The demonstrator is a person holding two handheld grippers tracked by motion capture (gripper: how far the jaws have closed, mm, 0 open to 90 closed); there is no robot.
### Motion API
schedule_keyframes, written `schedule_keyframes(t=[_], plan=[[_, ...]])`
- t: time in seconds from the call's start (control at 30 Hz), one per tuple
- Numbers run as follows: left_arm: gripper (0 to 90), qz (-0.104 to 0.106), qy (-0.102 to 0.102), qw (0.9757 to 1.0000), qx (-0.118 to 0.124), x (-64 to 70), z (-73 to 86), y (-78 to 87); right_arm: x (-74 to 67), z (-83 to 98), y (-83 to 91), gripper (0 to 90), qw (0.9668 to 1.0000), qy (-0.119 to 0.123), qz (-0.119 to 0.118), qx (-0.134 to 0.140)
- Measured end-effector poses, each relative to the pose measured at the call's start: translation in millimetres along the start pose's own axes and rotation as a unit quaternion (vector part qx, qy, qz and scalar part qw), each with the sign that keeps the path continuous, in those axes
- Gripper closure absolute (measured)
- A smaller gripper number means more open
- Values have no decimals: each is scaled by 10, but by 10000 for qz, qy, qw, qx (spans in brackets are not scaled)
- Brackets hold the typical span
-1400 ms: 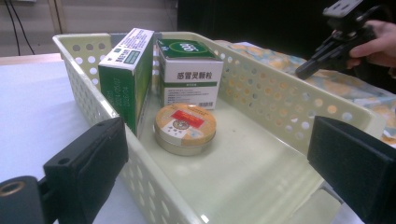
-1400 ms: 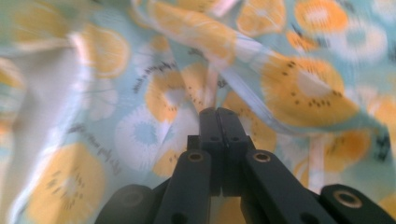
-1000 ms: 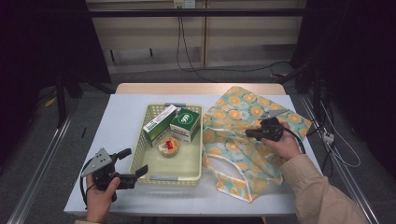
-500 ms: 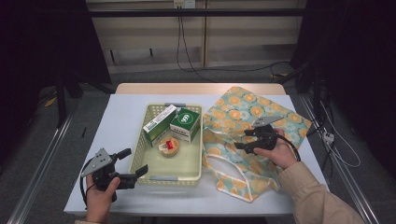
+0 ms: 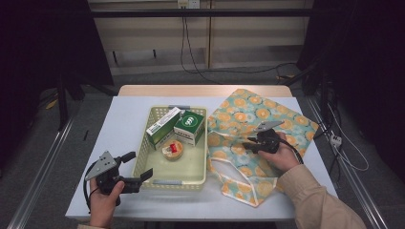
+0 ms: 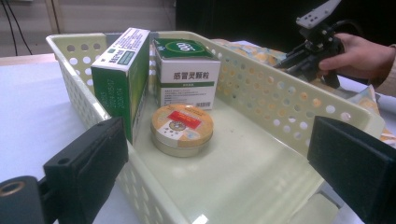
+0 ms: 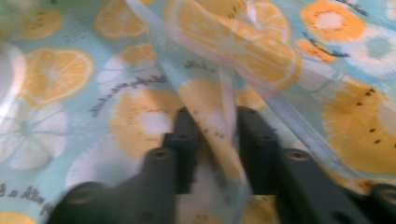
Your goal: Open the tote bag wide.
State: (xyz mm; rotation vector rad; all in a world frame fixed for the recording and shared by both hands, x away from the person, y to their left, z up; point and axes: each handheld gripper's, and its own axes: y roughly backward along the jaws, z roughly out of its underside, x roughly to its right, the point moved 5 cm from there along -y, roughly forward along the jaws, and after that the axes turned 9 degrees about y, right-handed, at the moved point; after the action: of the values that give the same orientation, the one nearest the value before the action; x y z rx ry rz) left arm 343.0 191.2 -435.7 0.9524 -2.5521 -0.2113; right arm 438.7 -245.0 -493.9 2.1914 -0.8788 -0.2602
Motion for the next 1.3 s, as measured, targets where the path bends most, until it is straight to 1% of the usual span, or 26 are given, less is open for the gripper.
schedule_keyframes(t=[0.1, 0.17, 0.2, 0.27, 0.37, 0.4, 0.43, 0.47, 0.53, 0.6, 0.67, 0.7, 0.73, 0.77, 0.8, 0.87, 0.9, 0.93, 0.97, 1.0, 1.03, 1.1, 1.13, 1.17, 1.23, 1.3], plan=[[51, 1, 4, 10000, 0, 1, -1, -1, 54, -20, -5, 873, 9999, -63, 60, -119], [51, 6, -23, 10000, -10, 1, -4, -3, 60, -31, 2, 900, 9997, -120, 52, -211], [51, 8, -24, 10000, -2, 3, -6, -2, 44, -33, 12, 900, 9995, -184, -36, -244], [51, 16, -58, 10000, -11, -2, -10, 4, -30, -50, 56, 900, 9985, -386, -349, -184], [51, 0, -4, 10000, 19, -8, -8, 8, -181, -110, 156, 900, 9975, -201, -659, -127], [52, -3, -20, 10000, 10, -10, -8, 8, -196, -136, 186, 900, 9977, -130, -659, -81], [51, 1, -18, 10000, 18, -7, -10, 5, -183, -157, 205, 897, 9980, -120, -619, 6], [52, 4, -21, 10000, 8, 1, -12, 4, -147, -166, 213, 888, 9982, -181, -571, 84], [51, 19, -49, 10000, -2, 16, -15, -3, -41, -152, 191, 857, 9992, -192, -313, 142], [51, 34, -45, 10000, -7, 21, -14, -10, 62, -121, 146, 808, 9992, -319, -75, 234], [51, 19, -35, 10000, -9, 11, -9, -14, 134, -71, 80, 749, 9993, -328, 79, 160], [52, 27, -58, 10000, -27, 3, -7, -10, 156, -45, 46, 684, 9991, -389, 130, 112], [51, 27, -58, 10000, -27, 3, -7, -10, 177, -23, 12, 616, 9992, -321, 249, 42], [51, 16, -18, 10000, -7, -3, -5, -9, 180, -3, -20, 559, 9992, -269, 292, -45], [52, 7, -14, 10000, -17, -9, -3, -6, 184, -5, -40, 508, 9992, -250, 311, 31], [52, 16, 12, 10000, -5, -14, -3, -6, 178, -9, -65, 329, 9990, -238, 381, -22], [51, 29, 11, 10000, 1, -13, -5, -6, 183, -10, -73, 277, 9987, -199, 472, -59], [52, 27, 6, 10000, 0, -12, -7, -8, 183, -15, -82, 241, 9987, -125, 493, -52], [51, 24, 4, 10000, 0, -11, -8, -9, 185, -12, -89, 220, 9987, -125, 488, -54], [52, 31, 2, 10000, -2, -12, -8, -11, 194, -6, -95, 182, 9984, -138, 548, -77], [51, 20, -3, 10000, -10, -12, -7, -11, 204, -3, -103, 161, 9982, -133, 586, -81], [51, 17, 4, 10000, -8, -10, -8, -11, 243, 7, -121, 120, 9981, -214, 564, -84], [51, 10, 2, 10000, 1, -8, -10, -10, 259, 16, -132, 108, 9980, -323, 532, -101], [51, 10, -10, 10000, -4, -9, -12, -7, 280, 19, -139, 117, 9981, -353, 492, -83], [52, 5, -1, 10000, -1, -7, -12, -5, 298, 12, -138, 179, 9981, -406, 454, -68], [51, 7, -16, 10000, -9, -11, -13, -3, 340, 0, -121, 317, 9980, -421, 463, -60]])
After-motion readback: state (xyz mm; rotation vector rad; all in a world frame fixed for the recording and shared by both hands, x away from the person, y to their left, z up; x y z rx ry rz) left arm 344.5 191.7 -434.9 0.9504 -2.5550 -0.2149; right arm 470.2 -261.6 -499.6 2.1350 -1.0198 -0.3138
